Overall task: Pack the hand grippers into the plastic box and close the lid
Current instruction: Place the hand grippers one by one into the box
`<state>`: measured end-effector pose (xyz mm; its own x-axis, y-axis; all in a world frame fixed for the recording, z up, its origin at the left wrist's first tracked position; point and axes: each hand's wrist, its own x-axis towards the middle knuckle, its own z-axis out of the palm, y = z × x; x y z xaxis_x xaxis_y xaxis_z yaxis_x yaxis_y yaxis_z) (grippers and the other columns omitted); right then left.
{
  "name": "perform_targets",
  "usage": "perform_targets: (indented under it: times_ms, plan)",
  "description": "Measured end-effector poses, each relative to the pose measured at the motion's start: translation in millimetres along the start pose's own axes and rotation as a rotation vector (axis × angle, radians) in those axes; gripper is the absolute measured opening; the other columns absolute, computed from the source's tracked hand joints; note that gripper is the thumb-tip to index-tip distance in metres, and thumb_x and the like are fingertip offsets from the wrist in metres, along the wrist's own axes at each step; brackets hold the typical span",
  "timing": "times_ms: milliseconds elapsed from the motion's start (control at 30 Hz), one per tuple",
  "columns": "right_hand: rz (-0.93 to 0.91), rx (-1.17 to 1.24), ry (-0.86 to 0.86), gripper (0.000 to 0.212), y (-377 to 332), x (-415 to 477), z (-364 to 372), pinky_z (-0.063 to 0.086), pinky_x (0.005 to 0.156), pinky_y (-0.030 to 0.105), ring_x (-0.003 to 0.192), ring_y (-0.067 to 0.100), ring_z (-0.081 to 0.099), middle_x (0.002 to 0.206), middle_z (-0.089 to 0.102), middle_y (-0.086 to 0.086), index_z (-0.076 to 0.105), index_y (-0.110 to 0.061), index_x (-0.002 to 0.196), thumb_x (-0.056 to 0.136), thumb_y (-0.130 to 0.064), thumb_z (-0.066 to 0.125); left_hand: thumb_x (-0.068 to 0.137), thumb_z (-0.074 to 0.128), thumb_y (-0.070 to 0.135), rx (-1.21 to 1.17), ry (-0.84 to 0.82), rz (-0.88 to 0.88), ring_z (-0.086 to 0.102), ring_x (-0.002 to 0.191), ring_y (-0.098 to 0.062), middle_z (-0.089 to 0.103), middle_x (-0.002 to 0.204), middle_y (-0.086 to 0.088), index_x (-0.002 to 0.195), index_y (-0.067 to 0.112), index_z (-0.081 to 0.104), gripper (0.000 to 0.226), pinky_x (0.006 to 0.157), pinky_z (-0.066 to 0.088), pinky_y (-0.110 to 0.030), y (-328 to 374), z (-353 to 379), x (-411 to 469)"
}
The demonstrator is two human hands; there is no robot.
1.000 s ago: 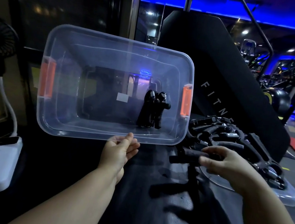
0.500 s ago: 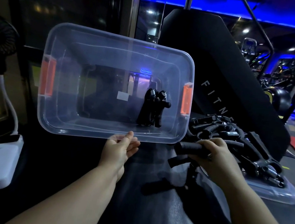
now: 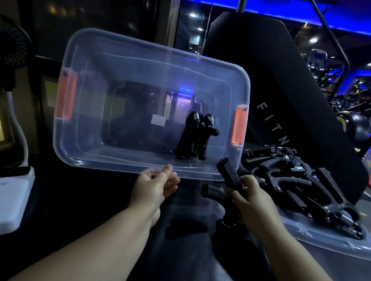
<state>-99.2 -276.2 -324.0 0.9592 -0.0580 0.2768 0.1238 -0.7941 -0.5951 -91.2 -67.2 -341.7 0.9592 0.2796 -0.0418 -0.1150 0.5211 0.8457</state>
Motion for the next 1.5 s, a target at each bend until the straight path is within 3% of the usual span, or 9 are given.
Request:
perform_targets:
  times_ms: [133,267,367,533,700,1100,1300,1433,1500]
  plan:
    - [0.010,-0.025,0.058,0.021,-6,-3,11,0.036,0.066,0.030,0.081,0.018,0.056,0.093,0.063,-0.005,0.047,-0.027,0.106,0.091,-0.036,0.059,0.092,0.060,0.018,0.003,-0.003,0.004,0.065,0.068,-0.014,0.066,0.078,-0.008,0.092,0.006,0.053,0.014,0.070,0.056,-0.027,-1,0,0]
    - [0.010,-0.005,0.077,0.021,-7,-6,13,0.036,0.057,0.032,0.069,0.014,0.055,0.082,0.062,-0.006,0.033,-0.033,0.098,0.093,-0.035,0.054,0.092,0.060,0.018,0.006,0.005,0.003,0.065,0.071,-0.017,0.066,0.078,-0.009,0.088,0.007,0.053,0.014,0.069,0.056,-0.027,-2,0,2]
    - [0.000,0.016,0.062,0.018,-11,-7,9,0.037,0.060,0.034,0.069,0.015,0.053,0.082,0.060,-0.004,0.037,-0.027,0.092,0.094,-0.037,0.051,0.092,0.060,0.018,0.010,0.003,0.004,0.065,0.073,-0.018,0.066,0.079,-0.010,0.091,0.005,0.053,0.015,0.069,0.055,-0.027,-2,-1,2]
    - [-0.024,0.014,-0.004,0.049,-17,-15,4,0.037,0.060,0.027,0.077,0.008,0.053,0.088,0.055,-0.011,0.042,-0.029,0.090,0.069,-0.063,0.070,0.092,0.060,0.018,0.002,0.002,0.000,0.065,0.071,-0.018,0.066,0.078,-0.010,0.091,0.006,0.052,0.014,0.067,0.055,-0.027,-2,-1,2]
    - [-0.018,-0.043,-0.010,0.064,-16,-15,6,0.035,0.057,0.018,0.081,0.006,0.051,0.100,0.052,-0.011,0.039,-0.031,0.097,0.057,-0.054,0.084,0.092,0.060,0.017,0.004,0.001,0.004,0.065,0.070,-0.017,0.065,0.077,-0.010,0.091,0.006,0.052,0.014,0.066,0.057,-0.025,-3,-1,3]
    - [-0.018,-0.117,0.071,0.046,-21,-16,10,0.048,0.065,0.034,0.076,0.017,0.058,0.080,0.060,-0.008,0.040,-0.026,0.090,0.070,-0.057,0.069,0.092,0.060,0.018,0.007,-0.006,-0.006,0.066,0.071,-0.017,0.067,0.080,-0.010,0.105,0.000,0.053,0.023,0.067,0.055,-0.026,-2,-2,1]
    - [0.103,0.223,-0.040,0.035,-27,-9,7,0.057,0.063,0.037,0.063,0.013,0.066,0.082,0.071,-0.007,0.059,-0.030,0.086,0.062,-0.048,0.078,0.092,0.060,0.017,0.007,-0.002,-0.006,0.066,0.071,-0.017,0.067,0.078,-0.009,0.103,-0.001,0.054,0.022,0.069,0.056,-0.028,-2,-2,1]
    - [0.107,0.306,-0.090,0.014,-30,-4,3,0.055,0.069,0.043,0.058,0.016,0.064,0.072,0.073,-0.006,0.067,-0.029,0.079,0.072,-0.036,0.076,0.091,0.061,0.017,-0.005,0.006,-0.016,0.066,0.071,-0.017,0.067,0.079,-0.010,0.100,0.000,0.054,0.020,0.069,0.056,-0.028,-2,-2,2]
    - [0.095,0.302,-0.133,0.010,-33,-3,-1,0.053,0.061,0.038,0.057,0.018,0.063,0.067,0.071,-0.006,0.068,-0.025,0.082,0.078,-0.033,0.073,0.091,0.061,0.017,-0.011,0.006,-0.021,0.066,0.070,-0.017,0.067,0.078,-0.010,0.097,0.002,0.054,0.018,0.068,0.055,-0.027,-1,-2,3]
